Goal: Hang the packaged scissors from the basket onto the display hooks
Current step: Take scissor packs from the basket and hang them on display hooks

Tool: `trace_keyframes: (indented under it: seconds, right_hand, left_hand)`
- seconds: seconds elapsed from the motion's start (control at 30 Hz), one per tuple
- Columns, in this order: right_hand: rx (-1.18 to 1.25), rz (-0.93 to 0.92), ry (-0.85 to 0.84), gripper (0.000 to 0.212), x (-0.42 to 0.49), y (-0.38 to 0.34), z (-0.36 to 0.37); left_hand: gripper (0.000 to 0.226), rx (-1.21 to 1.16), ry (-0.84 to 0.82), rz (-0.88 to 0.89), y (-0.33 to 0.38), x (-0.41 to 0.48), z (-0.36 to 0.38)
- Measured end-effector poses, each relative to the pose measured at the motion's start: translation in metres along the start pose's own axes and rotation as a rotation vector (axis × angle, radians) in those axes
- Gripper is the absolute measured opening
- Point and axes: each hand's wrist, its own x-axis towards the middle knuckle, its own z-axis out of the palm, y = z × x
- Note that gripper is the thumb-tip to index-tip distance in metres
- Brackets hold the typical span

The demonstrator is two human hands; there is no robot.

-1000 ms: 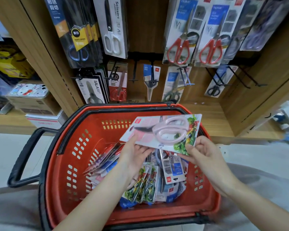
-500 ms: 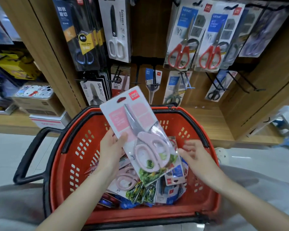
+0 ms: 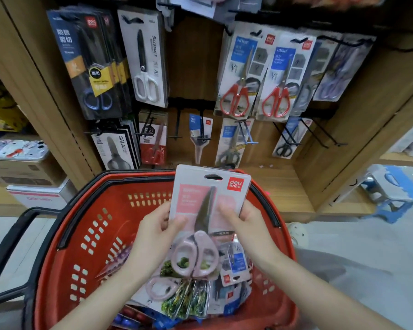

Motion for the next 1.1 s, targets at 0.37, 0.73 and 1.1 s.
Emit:
trace_keyframes:
  seconds: [0.37,0.73,1.1]
  right_hand:
    - [0.021,-0.272,0.392,0.015,0.035,-0.037,-0.087]
    - [-0.392,-0.202,0.548,0.007,0.106,-0.011,-0.191]
    - [-0.532,0.088,0.267,0.026,0.202,0.075,-0.164]
  left_hand:
    - [0.038,0.159,-0.18,0.267,0.036,0.058,0.065]
    - [0.034,0.696,-0.264,0.478,0.02,0.184,0.089]
    - [0.055,0.923,-0.492,0.586,0.008,0.269,0.114]
